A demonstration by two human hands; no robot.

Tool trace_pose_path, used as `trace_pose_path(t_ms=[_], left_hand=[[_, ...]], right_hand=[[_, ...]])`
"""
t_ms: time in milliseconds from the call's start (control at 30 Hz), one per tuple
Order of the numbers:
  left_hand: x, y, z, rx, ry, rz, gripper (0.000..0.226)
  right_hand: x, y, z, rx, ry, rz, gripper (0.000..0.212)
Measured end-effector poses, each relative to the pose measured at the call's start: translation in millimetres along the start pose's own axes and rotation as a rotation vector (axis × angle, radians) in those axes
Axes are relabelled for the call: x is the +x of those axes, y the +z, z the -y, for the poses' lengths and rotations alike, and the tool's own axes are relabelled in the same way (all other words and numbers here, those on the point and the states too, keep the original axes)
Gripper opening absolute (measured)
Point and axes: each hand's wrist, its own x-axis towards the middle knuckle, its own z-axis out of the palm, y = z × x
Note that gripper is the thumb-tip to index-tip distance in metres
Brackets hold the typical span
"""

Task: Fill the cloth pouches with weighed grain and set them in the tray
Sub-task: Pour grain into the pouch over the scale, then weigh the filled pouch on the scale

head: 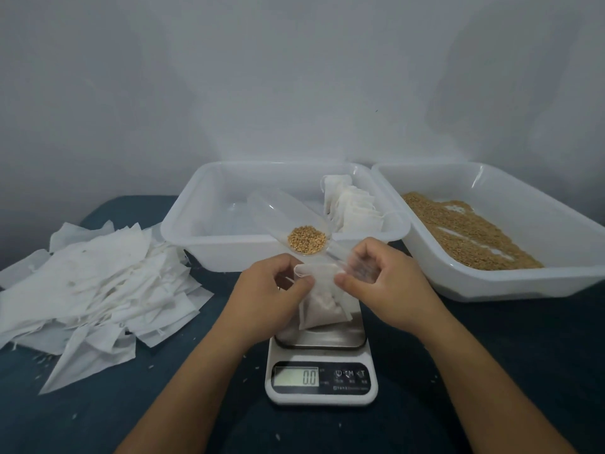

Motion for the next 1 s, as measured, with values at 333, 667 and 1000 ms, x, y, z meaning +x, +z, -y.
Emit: trace_pose_path(t_ms=[333,667,1000], left_hand=[[4,-3,11,0.313,0.028,-0.061,0.022],[17,-13,27,0.235,-0.156,-0.303,0.012],[21,-18,33,0.055,-0.212,-0.393,0.018]], right_hand=[[0,4,-3,-0.069,0.012,-0.027,0.029],[3,-1,-2,0.013,0.010,-0.203,0.024],[6,-5,-7,0.131,0.108,-0.310,0.021]])
